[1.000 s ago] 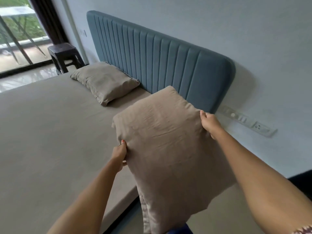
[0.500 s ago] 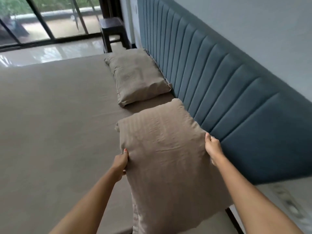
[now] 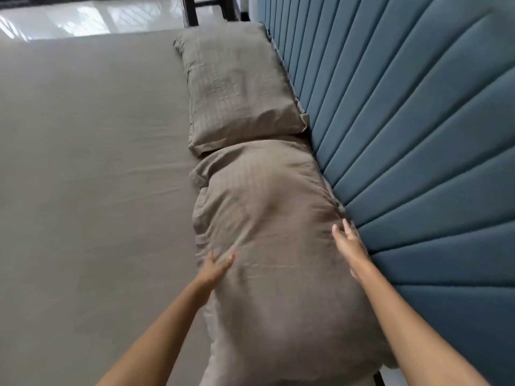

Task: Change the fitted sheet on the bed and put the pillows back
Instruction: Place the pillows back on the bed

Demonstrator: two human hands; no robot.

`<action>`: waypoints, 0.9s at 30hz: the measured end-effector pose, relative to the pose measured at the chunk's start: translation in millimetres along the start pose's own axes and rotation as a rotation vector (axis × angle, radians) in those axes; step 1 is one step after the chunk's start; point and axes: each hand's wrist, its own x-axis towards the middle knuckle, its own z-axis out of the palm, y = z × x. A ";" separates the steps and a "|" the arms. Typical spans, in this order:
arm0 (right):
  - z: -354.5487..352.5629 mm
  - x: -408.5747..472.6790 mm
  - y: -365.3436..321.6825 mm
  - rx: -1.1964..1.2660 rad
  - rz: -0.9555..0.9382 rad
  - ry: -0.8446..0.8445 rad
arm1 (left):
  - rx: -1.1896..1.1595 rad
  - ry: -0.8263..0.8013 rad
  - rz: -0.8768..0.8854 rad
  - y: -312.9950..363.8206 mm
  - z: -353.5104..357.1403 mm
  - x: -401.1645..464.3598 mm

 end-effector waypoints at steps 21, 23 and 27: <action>-41.6 -44.1 92.3 -0.249 0.246 0.265 | 0.352 -0.014 -0.057 -91.1 66.2 -60.8; -48.1 -52.8 87.1 -0.304 0.256 0.241 | 0.358 0.007 -0.014 -94.4 71.8 -59.6; -25.4 -80.3 76.5 -0.449 0.084 0.302 | 0.399 0.299 0.213 -78.2 82.2 -46.0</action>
